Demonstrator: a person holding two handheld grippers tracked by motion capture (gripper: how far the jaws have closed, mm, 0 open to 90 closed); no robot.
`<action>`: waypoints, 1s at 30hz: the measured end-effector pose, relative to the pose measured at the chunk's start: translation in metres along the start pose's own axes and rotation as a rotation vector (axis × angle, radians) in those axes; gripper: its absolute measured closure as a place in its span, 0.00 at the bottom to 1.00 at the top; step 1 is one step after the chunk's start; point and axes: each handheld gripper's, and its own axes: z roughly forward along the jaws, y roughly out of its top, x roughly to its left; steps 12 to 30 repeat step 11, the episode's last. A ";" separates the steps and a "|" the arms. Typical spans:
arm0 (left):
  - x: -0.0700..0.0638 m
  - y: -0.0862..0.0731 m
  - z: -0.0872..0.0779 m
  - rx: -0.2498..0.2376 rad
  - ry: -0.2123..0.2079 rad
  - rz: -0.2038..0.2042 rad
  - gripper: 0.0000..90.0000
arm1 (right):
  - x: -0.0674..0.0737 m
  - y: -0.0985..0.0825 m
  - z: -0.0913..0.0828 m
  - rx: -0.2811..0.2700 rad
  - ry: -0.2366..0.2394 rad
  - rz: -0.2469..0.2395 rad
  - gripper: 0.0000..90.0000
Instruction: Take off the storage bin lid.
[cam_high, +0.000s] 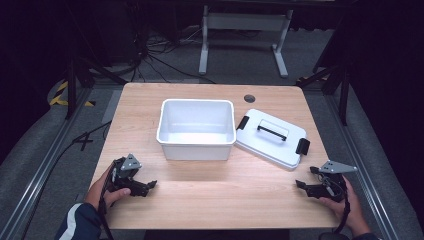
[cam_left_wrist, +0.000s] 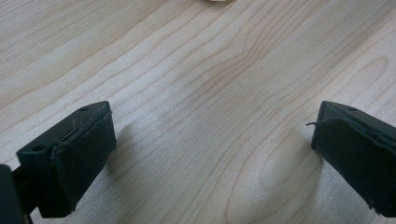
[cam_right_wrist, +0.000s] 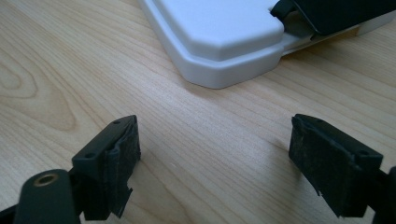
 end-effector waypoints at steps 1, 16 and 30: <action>0.000 0.000 0.000 0.000 0.000 0.000 0.00 | 0.000 0.000 0.000 0.000 0.000 0.000 0.19; 0.000 0.000 0.000 -0.002 -0.002 0.000 0.00 | 0.000 0.000 0.000 0.000 0.000 0.000 0.19; 0.000 0.000 0.000 -0.002 -0.002 0.000 0.00 | 0.000 0.000 0.000 0.000 0.000 0.000 0.19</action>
